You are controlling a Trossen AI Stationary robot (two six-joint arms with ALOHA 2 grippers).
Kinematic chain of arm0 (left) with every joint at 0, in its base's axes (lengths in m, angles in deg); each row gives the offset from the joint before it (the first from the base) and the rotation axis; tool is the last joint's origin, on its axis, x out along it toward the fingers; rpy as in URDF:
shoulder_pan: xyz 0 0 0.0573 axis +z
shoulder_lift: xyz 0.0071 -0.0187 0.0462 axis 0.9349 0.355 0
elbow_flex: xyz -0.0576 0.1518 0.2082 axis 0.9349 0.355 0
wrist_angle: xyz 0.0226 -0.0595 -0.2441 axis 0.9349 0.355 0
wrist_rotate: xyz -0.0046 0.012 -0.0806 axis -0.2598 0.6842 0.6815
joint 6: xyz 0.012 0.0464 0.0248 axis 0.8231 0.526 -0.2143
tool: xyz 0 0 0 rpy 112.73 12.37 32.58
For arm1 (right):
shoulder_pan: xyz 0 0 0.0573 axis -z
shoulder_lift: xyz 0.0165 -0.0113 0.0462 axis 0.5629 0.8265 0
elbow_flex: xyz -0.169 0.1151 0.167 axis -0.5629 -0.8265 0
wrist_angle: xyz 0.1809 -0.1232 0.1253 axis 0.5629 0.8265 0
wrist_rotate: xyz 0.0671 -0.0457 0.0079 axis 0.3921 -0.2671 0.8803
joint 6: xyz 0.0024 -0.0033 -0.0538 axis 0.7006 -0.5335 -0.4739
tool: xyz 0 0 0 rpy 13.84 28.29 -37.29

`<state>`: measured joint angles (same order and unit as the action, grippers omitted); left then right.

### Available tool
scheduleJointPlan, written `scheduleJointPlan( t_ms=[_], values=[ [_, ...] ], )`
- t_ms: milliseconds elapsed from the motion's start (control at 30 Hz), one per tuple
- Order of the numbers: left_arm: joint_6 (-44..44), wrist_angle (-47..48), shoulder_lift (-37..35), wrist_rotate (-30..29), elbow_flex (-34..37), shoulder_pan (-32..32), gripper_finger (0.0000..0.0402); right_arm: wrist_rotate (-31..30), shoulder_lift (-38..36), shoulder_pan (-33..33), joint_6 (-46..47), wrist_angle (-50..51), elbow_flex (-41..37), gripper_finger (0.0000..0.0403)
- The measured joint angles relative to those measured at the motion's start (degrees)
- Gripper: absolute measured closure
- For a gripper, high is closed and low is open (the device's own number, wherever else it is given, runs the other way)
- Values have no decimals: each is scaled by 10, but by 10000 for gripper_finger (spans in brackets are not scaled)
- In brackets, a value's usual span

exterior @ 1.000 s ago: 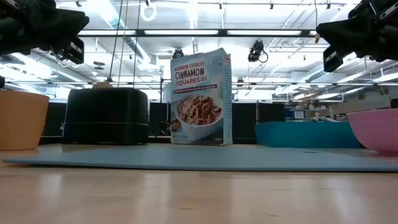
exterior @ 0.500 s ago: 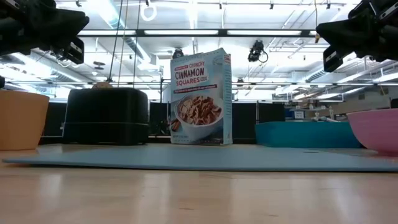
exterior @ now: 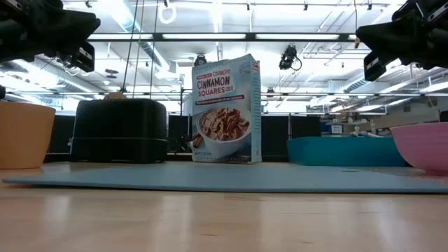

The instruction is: Arrange a breakfast setting

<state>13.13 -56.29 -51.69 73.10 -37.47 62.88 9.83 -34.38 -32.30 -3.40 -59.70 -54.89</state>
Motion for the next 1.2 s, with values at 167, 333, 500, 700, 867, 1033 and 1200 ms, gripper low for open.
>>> scheduleJointPlan(
  t_ms=[167, 333, 500, 700, 867, 1033, 1200],
  values=[
    [-9, -22, 0, -6, 0, 0, 353, 0, 0, 0, 0, 0, 0, 373],
    [-10, -57, 1, -7, 0, -3, 353, 0, 0, 0, 0, 0, 0, 373],
    [11, -121, 27, 13, 0, -20, 353, 0, 0, 0, 0, 0, 0, 373],
    [-10, -164, 121, -83, 0, -38, 354, 0, 0, 0, 0, 0, 0, 373],
    [-20, -220, 220, -140, -4, -46, 354, 0, 0, 0, 0, 0, 0, 373],
    [-28, -210, 316, -166, -51, -45, 373, 0, 0, 0, 0, -2, 0, 373],
    [0, -209, 394, -167, -99, -45, 395, -9, 0, 0, -9, -64, 0, 373]
  ],
)
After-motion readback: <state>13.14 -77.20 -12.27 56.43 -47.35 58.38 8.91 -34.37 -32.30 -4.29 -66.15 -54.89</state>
